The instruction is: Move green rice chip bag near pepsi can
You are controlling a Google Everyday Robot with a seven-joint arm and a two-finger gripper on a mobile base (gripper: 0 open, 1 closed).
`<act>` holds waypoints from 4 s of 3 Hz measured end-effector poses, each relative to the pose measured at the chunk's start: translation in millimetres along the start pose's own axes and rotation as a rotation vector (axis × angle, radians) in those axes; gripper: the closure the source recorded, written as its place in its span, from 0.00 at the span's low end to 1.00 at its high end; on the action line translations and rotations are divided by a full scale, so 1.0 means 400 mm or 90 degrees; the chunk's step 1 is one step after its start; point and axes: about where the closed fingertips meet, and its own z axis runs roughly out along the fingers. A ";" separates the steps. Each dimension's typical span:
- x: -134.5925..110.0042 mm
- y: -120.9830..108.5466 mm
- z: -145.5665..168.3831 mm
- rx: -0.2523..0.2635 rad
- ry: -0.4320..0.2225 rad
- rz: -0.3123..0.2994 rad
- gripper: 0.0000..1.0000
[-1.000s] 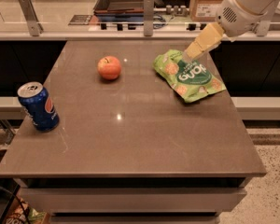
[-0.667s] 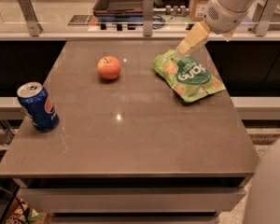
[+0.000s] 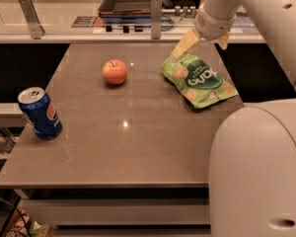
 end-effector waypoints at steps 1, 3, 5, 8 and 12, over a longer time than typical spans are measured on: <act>-0.010 0.033 0.054 -0.027 0.011 0.005 0.00; -0.004 0.064 0.111 -0.060 0.024 -0.002 0.00; -0.003 0.110 0.165 -0.075 0.095 -0.047 0.00; -0.027 0.113 0.194 -0.074 0.078 -0.048 0.64; -0.034 0.113 0.196 -0.074 0.074 -0.048 1.00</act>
Offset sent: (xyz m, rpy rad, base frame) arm -0.0020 0.0272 -0.0421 0.0871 0.0811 0.0184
